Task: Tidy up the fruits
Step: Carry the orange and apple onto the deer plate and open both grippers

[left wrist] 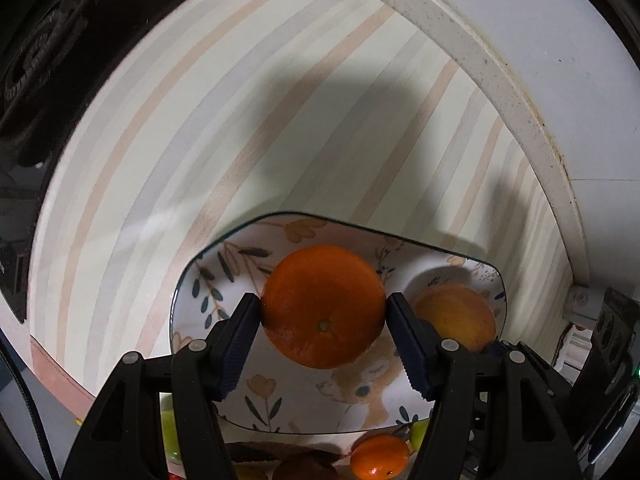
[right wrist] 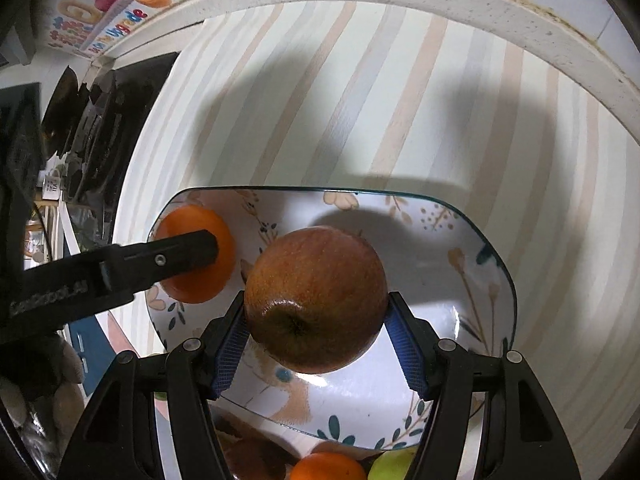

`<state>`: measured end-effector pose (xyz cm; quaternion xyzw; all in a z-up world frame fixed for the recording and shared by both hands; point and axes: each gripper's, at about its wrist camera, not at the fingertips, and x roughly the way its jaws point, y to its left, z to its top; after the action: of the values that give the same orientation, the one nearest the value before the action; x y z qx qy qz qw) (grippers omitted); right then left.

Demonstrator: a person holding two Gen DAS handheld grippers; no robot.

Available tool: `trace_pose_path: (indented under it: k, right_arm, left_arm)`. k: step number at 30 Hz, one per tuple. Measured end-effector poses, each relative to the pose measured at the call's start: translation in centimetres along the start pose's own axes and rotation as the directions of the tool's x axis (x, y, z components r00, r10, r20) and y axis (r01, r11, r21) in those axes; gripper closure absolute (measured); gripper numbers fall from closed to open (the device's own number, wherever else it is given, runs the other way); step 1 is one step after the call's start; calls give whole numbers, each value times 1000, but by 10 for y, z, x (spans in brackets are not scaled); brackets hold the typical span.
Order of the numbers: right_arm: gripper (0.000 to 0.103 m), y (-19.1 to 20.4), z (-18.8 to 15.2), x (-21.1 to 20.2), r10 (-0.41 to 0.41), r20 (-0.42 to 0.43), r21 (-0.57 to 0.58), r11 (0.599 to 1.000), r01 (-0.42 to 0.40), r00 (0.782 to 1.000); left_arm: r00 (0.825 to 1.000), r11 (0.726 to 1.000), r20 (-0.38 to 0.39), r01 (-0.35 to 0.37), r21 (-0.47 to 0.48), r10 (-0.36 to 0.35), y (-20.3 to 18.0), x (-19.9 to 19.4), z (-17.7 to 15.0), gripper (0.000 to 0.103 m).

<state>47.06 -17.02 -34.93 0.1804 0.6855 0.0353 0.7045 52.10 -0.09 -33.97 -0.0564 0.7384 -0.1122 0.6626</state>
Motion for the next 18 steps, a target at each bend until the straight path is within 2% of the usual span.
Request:
trace_pose_path:
  k: [4,7,11,12,13,14,18]
  right_arm:
    - [30,0,3,2,18,-14,7,1000,-18,1000]
    - [11,0,4,-6,9,4,23,1000,-9,1000]
    - [11,-2,3,-20,-23,24,31,999,22,999]
    - [11,-3,0,-25,-40,30,29,999,39,999]
    - [11,-4,-2,-30,-63,37,30,998,62,997]
    - [11,-3,-4,-32,-77,37,30,997,76,996]
    - [10,-3,-21,-42,-166,30,19,986,165,986]
  left_arm:
    - [1000,1000,-20,-9,7,9,-4,1,1,40]
    - [1000,1000,-20,-14,14,15,-5,1,0,40]
    - [999,999,-16,-30,19,31,-6,0,-2,38]
    - [1000,1000,-10,-16,19,16,-7,-1,-2,31]
    - [1000,999,-6,-26,23,26,-8,-2,-3,14]
    - [999,998,5,-50,33,49,-10,-5,-4,9]
    - [990,989,63,-133,65,129,-11,-21,-14,9]
